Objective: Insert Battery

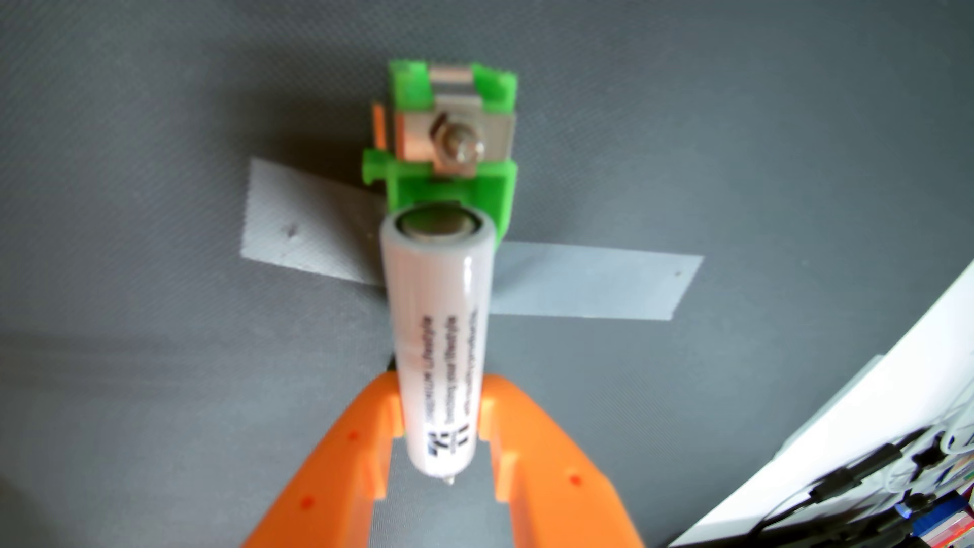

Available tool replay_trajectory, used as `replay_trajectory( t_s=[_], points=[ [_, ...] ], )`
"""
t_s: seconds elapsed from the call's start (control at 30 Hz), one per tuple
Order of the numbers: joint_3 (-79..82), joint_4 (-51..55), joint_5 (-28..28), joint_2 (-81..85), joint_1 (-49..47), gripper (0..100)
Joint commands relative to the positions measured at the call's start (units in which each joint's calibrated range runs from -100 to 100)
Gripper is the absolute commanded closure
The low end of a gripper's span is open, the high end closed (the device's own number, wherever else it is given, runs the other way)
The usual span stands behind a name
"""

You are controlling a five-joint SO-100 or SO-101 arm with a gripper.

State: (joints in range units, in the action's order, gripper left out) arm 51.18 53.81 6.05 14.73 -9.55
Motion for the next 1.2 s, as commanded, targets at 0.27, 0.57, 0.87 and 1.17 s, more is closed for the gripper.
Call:
replay_trajectory(
  t_s=[0.27,0.57,0.87,1.17],
  points=[
    [-0.9,-0.4,0.2,0.2,0.3,85],
    [-1.2,-0.2,0.1,0.7,0.3,84],
    [-6.1,2.7,-0.2,0.8,-1.0,84],
    [-5.4,2.9,-0.3,0.8,-0.7,84]
  ],
)
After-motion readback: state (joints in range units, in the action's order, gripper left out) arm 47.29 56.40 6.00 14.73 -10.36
